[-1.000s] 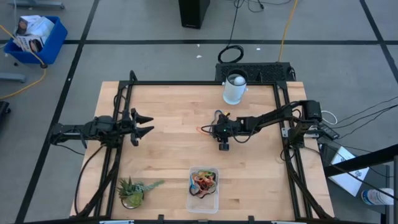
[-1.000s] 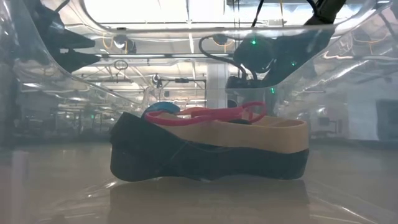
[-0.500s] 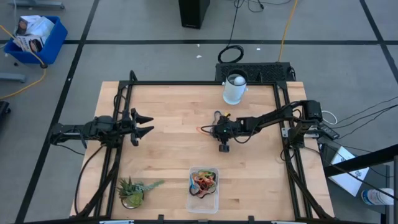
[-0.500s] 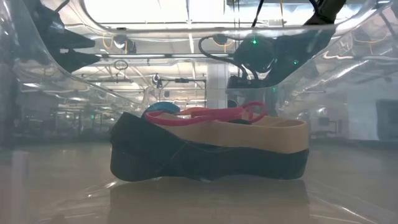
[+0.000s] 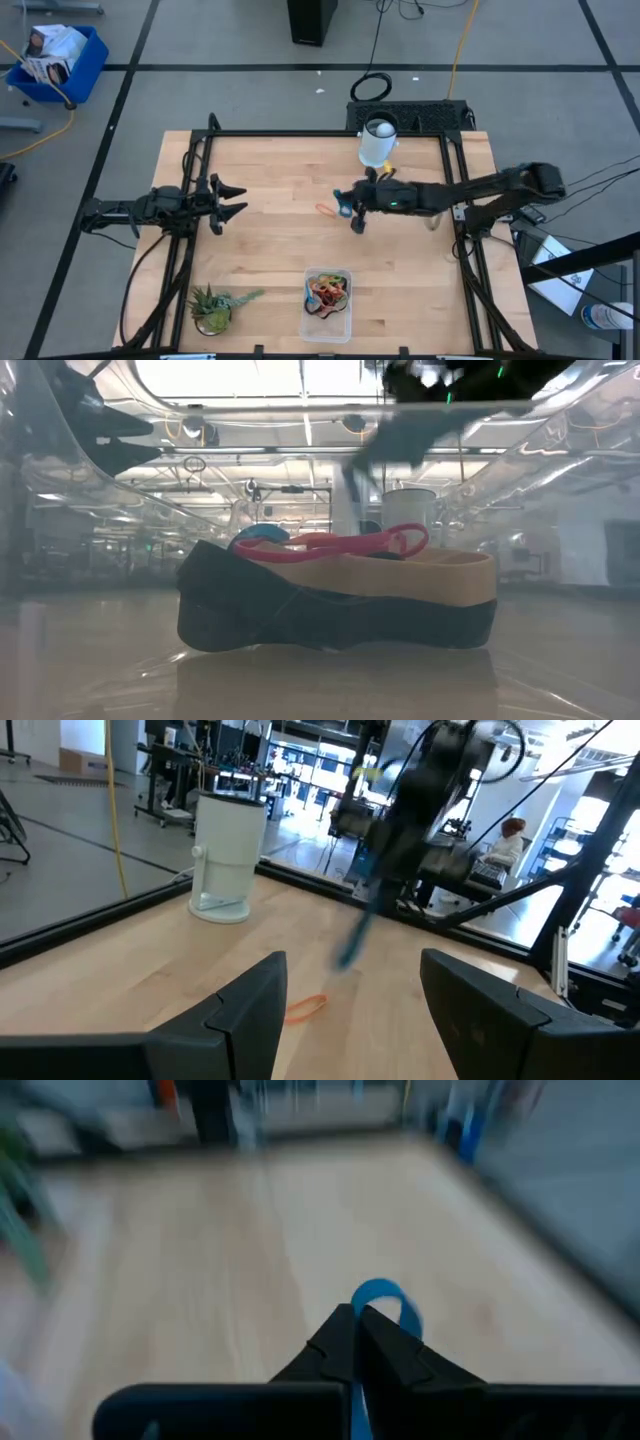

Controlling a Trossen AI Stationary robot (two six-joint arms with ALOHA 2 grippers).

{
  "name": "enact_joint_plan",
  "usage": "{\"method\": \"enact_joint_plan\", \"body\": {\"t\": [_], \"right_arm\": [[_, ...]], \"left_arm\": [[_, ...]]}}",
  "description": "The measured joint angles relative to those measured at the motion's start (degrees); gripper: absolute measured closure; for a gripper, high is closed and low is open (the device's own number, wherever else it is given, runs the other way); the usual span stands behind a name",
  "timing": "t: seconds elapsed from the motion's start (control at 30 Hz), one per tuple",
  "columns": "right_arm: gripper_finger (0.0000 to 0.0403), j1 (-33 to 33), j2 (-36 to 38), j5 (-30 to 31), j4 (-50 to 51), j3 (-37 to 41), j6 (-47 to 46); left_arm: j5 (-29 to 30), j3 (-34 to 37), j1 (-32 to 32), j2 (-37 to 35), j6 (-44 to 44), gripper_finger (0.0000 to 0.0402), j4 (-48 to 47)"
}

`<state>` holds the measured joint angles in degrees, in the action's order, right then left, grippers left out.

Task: Pick and place rubber bands into bin
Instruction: Put the blue rubber band into the transparent bin

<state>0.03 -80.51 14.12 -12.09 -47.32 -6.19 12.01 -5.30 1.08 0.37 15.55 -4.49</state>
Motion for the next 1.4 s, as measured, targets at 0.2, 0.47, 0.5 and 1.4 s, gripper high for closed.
{"method": "enact_joint_plan", "body": {"t": [0.2, 0.47, 0.5, 1.4], "right_arm": [[0.0402, 5.0, 11.0, 4.2, -6.9, -0.1, 3.3], [0.0402, 10.8, 16.0, 6.8, -21.6, -0.1, 8.0], [0.0402, 11.4, 16.1, 6.8, -23.0, -0.1, 8.5], [0.0403, 26.4, -13.5, 0.6, 17.5, -30.2, 9.2]], "left_arm": [[0.0, 0.0, 0.0, 0.0, 0.0, 0.0165, 0.0], [0.0, 0.0, 0.0, 0.0, 0.3, 0.0165, 0.0], [0.0, 0.0, 0.0, 0.0, 0.7, 0.0165, 0.0], [0.0, 0.0, 0.0, 0.0, 1.6, 0.0165, 0.0]]}}
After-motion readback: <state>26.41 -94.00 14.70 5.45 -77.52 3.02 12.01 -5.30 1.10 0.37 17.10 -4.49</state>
